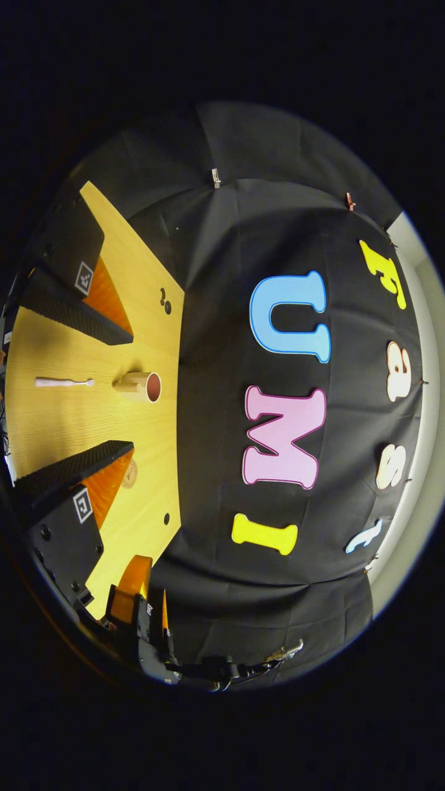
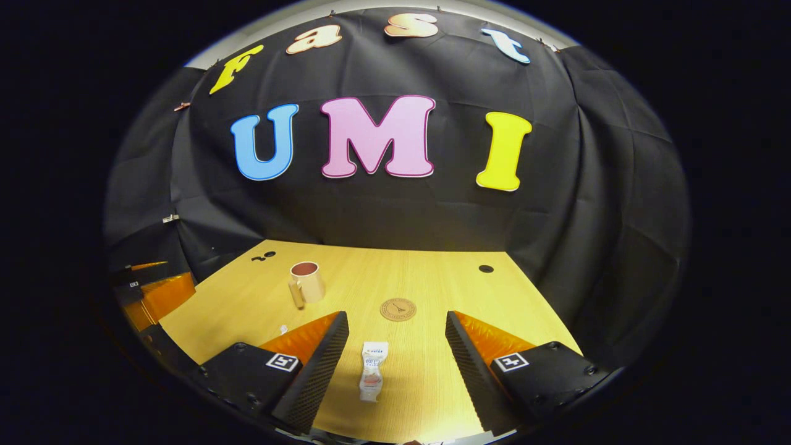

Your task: Put the toothbrush and toothpaste on the desktop into the cup, then pick up the cup and place it on the coaster on the desktop.

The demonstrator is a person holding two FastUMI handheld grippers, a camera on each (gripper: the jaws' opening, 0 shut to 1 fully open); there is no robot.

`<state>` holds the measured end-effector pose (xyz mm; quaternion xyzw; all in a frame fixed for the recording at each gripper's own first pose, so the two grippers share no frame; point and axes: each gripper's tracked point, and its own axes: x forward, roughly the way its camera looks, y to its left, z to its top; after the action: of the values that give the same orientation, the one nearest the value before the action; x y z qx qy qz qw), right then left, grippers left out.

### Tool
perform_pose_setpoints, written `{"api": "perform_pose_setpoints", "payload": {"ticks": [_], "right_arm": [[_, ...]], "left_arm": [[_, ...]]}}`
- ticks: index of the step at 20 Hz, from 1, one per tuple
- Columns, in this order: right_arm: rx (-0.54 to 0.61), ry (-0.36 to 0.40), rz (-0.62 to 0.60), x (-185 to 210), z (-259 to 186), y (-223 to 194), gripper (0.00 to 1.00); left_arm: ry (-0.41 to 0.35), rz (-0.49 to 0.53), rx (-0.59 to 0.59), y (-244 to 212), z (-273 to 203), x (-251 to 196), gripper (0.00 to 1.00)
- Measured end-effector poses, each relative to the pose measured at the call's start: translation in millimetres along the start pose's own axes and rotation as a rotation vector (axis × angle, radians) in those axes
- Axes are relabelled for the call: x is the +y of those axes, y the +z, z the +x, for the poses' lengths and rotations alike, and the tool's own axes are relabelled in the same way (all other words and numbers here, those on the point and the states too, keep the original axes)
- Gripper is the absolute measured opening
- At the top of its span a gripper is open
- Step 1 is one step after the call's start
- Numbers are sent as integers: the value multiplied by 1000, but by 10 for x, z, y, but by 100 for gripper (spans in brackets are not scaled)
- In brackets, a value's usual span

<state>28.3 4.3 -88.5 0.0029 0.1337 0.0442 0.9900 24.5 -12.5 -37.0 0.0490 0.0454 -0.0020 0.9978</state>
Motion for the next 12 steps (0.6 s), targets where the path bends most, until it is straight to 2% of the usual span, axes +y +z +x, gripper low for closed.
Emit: {"api": "perform_pose_setpoints", "payload": {"ticks": [7,12], "right_arm": [[114,18,65,24,251,-265,98],[254,46,65,117,458,-602,97]], "left_arm": [[58,0,44,-139,15,141,96],[122,-26,94,-311,20,272,97]]}}
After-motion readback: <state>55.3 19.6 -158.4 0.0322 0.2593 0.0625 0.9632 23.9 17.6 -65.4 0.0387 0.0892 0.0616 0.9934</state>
